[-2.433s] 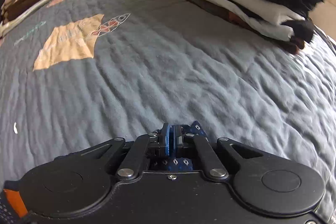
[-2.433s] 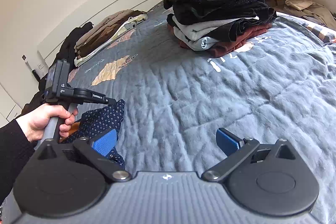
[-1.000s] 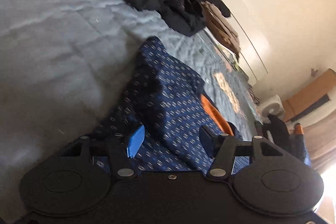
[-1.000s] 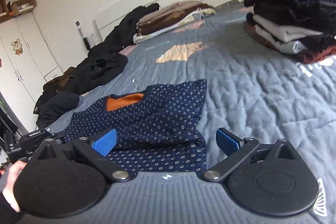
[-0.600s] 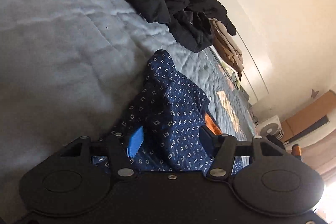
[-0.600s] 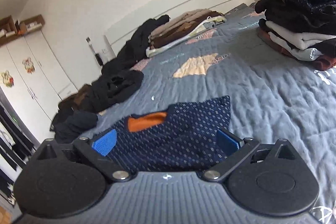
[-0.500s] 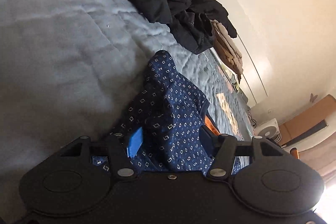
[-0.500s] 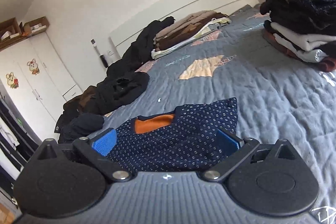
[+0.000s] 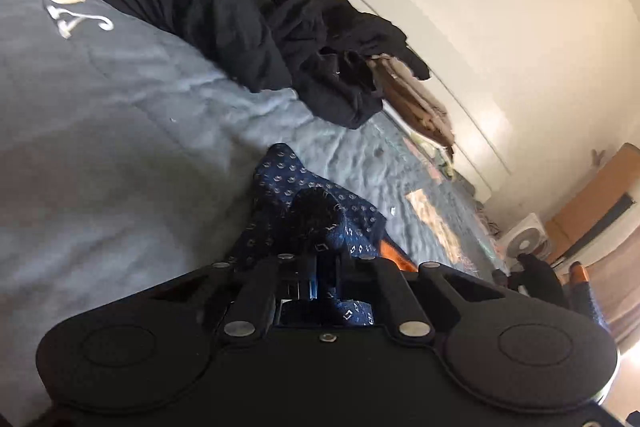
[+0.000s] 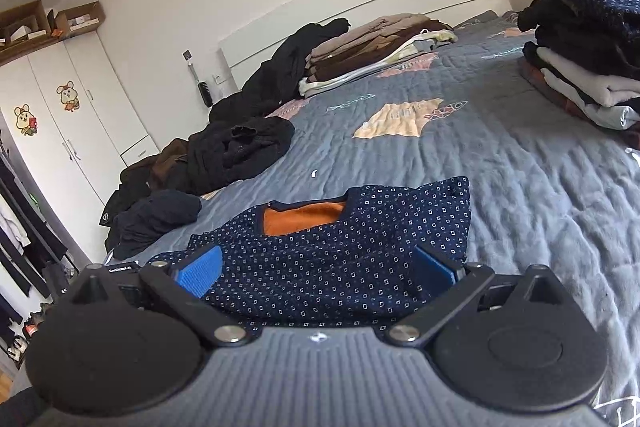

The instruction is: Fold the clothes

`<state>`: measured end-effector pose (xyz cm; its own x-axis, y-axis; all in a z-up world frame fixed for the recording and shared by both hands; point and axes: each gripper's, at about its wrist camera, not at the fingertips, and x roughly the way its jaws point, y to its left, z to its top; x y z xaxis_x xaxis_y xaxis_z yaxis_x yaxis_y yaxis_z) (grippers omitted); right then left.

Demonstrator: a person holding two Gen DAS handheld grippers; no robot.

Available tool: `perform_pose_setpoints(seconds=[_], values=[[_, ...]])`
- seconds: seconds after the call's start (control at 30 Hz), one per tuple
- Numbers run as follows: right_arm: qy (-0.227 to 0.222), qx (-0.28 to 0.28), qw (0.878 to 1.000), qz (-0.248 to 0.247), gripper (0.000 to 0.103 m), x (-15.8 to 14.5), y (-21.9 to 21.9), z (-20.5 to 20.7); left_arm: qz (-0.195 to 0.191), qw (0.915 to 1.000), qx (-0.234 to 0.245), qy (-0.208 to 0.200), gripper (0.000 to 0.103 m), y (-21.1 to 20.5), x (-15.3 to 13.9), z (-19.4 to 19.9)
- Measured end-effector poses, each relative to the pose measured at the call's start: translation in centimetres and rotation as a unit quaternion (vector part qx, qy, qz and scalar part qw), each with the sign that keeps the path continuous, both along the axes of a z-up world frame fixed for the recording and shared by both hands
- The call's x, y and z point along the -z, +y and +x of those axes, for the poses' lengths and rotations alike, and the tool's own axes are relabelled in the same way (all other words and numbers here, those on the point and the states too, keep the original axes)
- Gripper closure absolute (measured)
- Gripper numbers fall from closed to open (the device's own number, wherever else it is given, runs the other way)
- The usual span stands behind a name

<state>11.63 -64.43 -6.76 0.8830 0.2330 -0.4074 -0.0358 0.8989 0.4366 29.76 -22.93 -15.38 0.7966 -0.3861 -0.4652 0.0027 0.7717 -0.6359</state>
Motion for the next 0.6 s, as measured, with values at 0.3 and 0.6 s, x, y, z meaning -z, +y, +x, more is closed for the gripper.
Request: perform_pose_setpoints(seconds=[0.3, 0.6], values=[[-0.004, 0.007, 1.000, 0.010, 0.002, -0.2, -0.7, -0.3, 0.085, 0.9946, 0.058, -0.008, 0.040, 2.3, -3.9, 1.0], [-0.003, 0.001, 1.000, 0.002, 0.002, -0.2, -0.4, -0.1, 0.243, 0.9534, 0.179, 0.015, 0.041, -1.9, -5.0, 8.9]])
